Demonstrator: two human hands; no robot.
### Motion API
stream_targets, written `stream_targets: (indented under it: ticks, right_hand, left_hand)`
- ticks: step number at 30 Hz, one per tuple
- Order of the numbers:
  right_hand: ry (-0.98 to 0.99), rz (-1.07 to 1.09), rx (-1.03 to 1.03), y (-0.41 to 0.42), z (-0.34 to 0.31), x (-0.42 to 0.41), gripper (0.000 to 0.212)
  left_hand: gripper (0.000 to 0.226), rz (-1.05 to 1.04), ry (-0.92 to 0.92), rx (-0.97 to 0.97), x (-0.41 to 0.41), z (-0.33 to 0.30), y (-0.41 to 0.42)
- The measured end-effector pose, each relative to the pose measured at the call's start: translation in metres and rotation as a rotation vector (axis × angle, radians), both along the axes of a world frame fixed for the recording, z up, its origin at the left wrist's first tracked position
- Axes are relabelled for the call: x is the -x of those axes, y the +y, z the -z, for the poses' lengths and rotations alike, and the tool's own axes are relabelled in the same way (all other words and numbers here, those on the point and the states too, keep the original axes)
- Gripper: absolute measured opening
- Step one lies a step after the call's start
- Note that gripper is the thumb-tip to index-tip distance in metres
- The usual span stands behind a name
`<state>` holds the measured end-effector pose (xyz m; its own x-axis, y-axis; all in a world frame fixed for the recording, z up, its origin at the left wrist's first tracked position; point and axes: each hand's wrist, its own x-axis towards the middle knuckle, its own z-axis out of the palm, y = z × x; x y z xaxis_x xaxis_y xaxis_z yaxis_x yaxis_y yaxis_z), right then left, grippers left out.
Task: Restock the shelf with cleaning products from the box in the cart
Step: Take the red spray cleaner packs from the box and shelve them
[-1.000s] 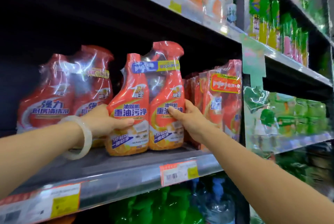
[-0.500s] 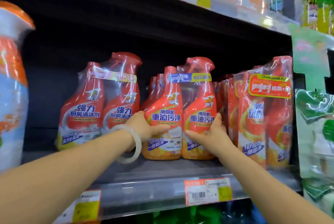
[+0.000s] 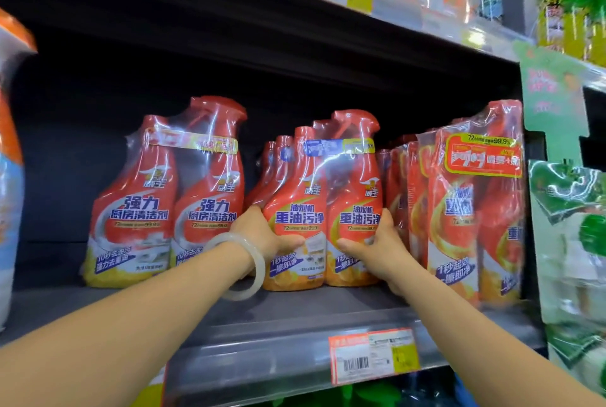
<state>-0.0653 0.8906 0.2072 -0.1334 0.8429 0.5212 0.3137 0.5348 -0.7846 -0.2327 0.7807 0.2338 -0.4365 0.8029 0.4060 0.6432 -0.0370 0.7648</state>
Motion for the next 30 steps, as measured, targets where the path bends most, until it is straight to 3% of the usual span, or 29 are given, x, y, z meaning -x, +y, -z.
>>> stream_targets:
  ticks: [6,18,21,25,30]
  right_hand:
    - [-0.027,0.037,-0.031,-0.001,0.002,0.000,0.104]
    - [-0.110,0.071,-0.005,-0.010,0.000,0.000,0.104]
    - [-0.153,0.087,-0.023,-0.024,-0.001,0.002,0.103]
    - [-0.260,0.108,-0.335,-0.061,-0.003,-0.001,0.085]
    - [-0.392,-0.109,-0.586,-0.113,-0.012,0.021,0.070]
  left_hand:
    - [0.074,0.004,-0.001,-0.016,0.002,0.003,0.004]
    - [0.065,-0.011,-0.039,-0.001,-0.002,0.004,-0.007]
    - [0.064,-0.117,0.064,0.043,-0.007,0.007,-0.021]
    - [0.069,-0.282,0.322,0.013,-0.020,0.015,-0.046]
    - [0.072,-0.380,0.654,-0.034,-0.025,0.012,-0.082]
